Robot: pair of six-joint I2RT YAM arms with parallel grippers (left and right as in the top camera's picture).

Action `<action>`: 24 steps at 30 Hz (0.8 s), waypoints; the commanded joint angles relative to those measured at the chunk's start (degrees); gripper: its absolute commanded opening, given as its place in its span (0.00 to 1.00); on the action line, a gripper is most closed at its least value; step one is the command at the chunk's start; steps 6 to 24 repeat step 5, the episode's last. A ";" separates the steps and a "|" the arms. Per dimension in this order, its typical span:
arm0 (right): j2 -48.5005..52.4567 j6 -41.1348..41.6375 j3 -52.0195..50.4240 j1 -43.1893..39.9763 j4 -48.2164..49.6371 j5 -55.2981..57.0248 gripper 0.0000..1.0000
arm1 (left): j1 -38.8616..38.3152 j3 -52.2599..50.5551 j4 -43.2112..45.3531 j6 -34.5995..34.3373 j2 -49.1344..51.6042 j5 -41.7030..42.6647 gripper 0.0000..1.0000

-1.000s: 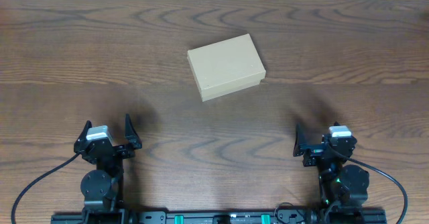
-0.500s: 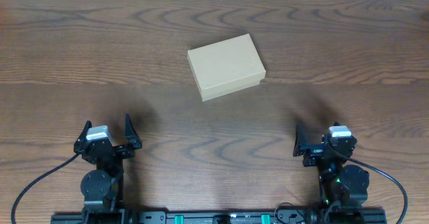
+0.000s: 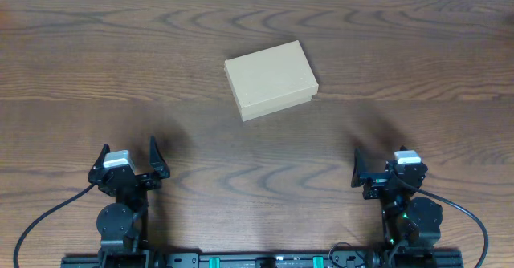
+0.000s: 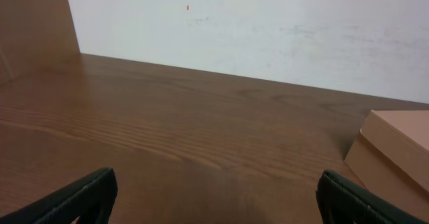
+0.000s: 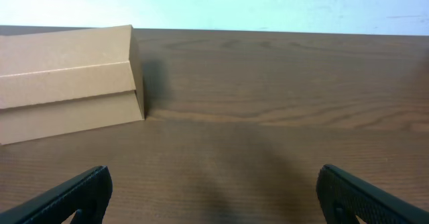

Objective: Pack container

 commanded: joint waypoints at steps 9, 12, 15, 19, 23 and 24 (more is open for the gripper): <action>-0.35 -0.20 -0.20 -0.55 0.00 -0.04 0.99 | 0.17 -1.09 -2.64 -0.44 -0.48 -0.22 0.96; -0.35 -0.20 -0.20 -0.55 0.00 -0.04 0.99 | 0.17 -1.09 -2.64 -0.44 -0.48 -0.22 0.96; -0.35 -0.20 -0.20 -0.55 0.00 -0.04 0.99 | 0.17 -1.09 -2.64 -0.44 -0.48 -0.22 0.96; -0.35 -0.20 -0.20 -0.55 0.00 -0.04 0.99 | 0.17 -1.09 -2.64 -0.44 -0.48 -0.22 0.96; -0.35 -0.20 -0.20 -0.55 0.00 -0.04 0.99 | 0.17 -1.09 -2.64 -0.44 -0.48 -0.22 0.96; -0.35 -0.20 -0.20 -0.55 0.00 -0.04 0.99 | 0.17 -1.09 -2.64 -0.44 -0.48 -0.22 0.96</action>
